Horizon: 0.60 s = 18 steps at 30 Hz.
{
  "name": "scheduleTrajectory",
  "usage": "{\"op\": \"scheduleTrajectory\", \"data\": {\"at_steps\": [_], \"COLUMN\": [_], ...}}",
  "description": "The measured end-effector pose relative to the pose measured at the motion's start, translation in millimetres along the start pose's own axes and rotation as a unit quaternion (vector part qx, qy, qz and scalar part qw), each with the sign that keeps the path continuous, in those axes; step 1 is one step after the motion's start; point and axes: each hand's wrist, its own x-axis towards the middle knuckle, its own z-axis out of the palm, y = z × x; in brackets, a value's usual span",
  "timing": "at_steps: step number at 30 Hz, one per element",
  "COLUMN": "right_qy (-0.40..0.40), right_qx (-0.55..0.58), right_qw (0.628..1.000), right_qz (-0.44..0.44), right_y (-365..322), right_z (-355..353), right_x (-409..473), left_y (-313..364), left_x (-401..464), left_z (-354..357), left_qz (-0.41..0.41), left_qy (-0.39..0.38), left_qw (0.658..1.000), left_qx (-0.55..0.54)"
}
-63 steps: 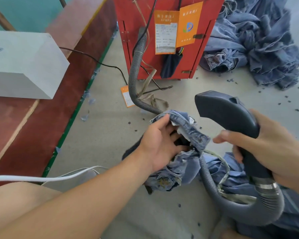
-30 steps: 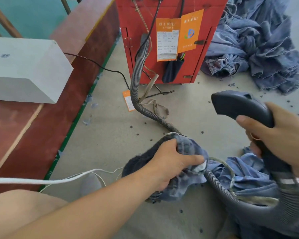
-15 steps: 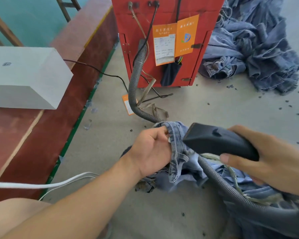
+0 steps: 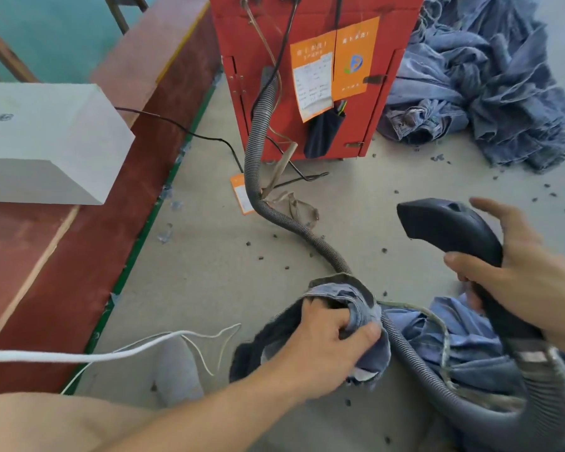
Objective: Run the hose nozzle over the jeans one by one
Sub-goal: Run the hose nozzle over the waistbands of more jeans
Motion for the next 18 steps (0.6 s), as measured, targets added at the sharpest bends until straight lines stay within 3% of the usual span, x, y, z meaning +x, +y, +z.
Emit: {"op": "scheduleTrajectory", "data": {"at_steps": [6, 9, 12, 14, 16, 17, 18], "right_qy": [-0.089, -0.090, -0.074, -0.061, -0.045, -0.041, -0.040], "right_qx": [-0.092, -0.100, -0.096, -0.100, -0.101, -0.104, -0.107], "right_qw": [0.991, 0.990, 0.992, 0.992, 0.993, 0.993, 0.993], "right_qz": [-0.049, -0.046, -0.044, -0.044, -0.042, -0.040, -0.034], "right_y": [-8, -13, -16, -17, -17, -17, -17], "right_z": [21, 27, 31, 33, 33, 32, 31], "right_x": [-1, -1, -2, -1, 2, 3, 3], "left_y": [-15, -19, -20, -19, -11, -5, -3], "left_x": [-14, -13, -17, -20, -24, -24, -23], "left_z": [-4, 0, 3, 6, 7, 4, 0], "left_qz": [0.232, 0.268, 0.275, 0.246, 0.118, 0.035, -0.043], "left_qy": [-0.021, -0.037, -0.052, -0.062, -0.084, -0.084, -0.083], "left_qw": [0.959, 0.923, 0.912, 0.944, 0.988, 0.978, 0.940], "left_qx": [0.160, 0.273, 0.301, 0.213, -0.046, -0.189, -0.329]}}
